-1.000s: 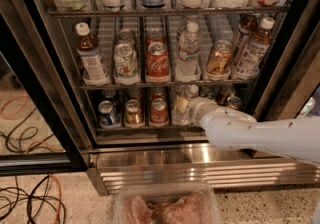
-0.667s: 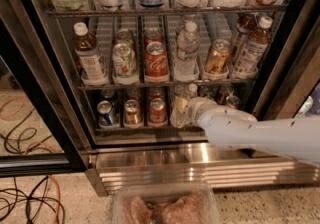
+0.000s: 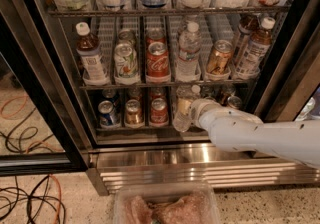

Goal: Pick water bottle from bottom shelf of fridge

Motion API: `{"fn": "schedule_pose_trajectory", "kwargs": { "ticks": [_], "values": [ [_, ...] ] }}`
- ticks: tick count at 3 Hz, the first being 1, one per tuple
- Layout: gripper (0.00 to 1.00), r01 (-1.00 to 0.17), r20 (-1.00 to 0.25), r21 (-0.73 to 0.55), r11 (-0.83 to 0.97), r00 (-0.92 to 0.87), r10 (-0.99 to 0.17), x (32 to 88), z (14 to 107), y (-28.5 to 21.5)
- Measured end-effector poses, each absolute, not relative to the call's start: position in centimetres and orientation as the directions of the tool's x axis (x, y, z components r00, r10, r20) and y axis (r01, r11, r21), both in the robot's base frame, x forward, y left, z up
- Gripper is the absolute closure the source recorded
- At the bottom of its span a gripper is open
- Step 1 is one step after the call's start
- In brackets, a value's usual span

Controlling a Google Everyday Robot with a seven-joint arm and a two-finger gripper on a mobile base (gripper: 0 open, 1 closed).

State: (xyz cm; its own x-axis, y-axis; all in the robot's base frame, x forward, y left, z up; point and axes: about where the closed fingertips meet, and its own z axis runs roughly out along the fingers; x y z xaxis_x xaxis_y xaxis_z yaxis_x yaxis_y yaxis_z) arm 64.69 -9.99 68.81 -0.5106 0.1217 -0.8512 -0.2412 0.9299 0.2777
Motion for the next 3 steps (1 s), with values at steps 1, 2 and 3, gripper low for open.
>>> {"fn": "schedule_pose_trajectory", "kwargs": {
  "ticks": [1, 2, 3],
  "values": [
    [1.00, -0.240, -0.846, 0.280, 0.929, -0.519, 0.121, 64.8, 68.8, -9.9],
    [1.00, -0.198, -0.795, 0.323, 0.925, -0.588, 0.152, 62.5, 68.8, -9.8],
    [1.00, -0.131, -0.723, 0.357, 0.925, -0.666, 0.185, 58.7, 68.8, -10.2]
  ]
}}
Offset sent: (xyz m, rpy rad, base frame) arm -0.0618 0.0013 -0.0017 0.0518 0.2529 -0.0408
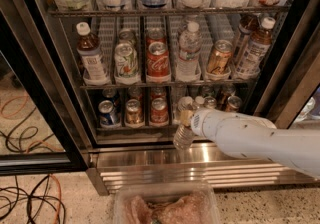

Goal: Pick water bottle from bottom shelf of fridge

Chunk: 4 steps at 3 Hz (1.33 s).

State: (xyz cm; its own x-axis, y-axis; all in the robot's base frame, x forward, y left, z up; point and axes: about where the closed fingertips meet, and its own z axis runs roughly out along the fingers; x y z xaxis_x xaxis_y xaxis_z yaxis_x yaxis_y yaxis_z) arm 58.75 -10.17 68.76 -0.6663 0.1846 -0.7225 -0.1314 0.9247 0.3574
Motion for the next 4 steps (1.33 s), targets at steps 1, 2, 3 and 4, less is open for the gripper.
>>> {"fn": "schedule_pose_trajectory", "kwargs": {
  "ticks": [1, 2, 3, 4],
  "values": [
    [1.00, -0.064, -0.657, 0.390, 0.919, -0.719, 0.228, 55.3, 68.7, -10.8],
    [1.00, 0.002, -0.560, 0.433, 0.901, -0.783, 0.271, 51.6, 67.8, -10.0],
    [1.00, 0.050, -0.485, 0.465, 0.884, -0.821, 0.301, 49.0, 67.5, -8.9],
    [1.00, 0.082, -0.420, 0.494, 0.865, -0.849, 0.321, 47.0, 67.7, -7.4]
  ]
}}
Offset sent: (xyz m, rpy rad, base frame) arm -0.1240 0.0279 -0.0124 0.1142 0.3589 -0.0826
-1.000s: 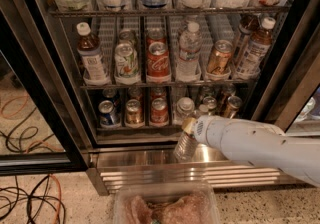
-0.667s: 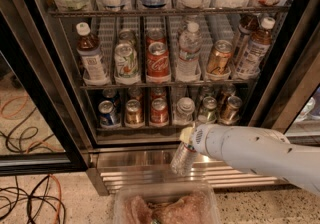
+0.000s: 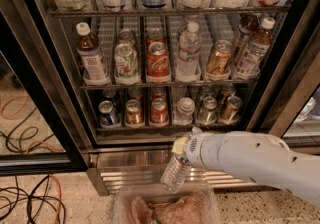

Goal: Pick water bottle from bottom shelf of fridge

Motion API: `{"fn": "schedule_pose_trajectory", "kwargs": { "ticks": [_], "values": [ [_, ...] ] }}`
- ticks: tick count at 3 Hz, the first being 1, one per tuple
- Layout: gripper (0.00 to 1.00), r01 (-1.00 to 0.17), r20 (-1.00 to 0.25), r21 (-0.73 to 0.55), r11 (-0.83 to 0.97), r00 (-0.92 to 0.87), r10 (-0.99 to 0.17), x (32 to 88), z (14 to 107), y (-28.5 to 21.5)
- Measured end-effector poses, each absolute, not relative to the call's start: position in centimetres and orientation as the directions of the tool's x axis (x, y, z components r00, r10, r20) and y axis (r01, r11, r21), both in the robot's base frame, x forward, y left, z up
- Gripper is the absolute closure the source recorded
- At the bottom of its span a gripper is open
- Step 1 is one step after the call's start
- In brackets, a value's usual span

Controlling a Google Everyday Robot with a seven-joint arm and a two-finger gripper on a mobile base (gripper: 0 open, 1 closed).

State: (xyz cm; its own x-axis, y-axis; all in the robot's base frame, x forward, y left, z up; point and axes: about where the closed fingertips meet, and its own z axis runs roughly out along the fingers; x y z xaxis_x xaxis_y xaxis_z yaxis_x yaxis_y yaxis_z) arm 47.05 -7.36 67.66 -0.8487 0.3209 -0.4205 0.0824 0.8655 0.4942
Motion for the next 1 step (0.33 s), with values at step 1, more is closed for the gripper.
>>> {"fn": "schedule_pose_trajectory", "kwargs": {
  "ticks": [1],
  "values": [
    [1.00, 0.115, -0.373, 0.523, 0.844, -0.860, 0.348, 45.69, 68.06, -6.33]
  ]
}}
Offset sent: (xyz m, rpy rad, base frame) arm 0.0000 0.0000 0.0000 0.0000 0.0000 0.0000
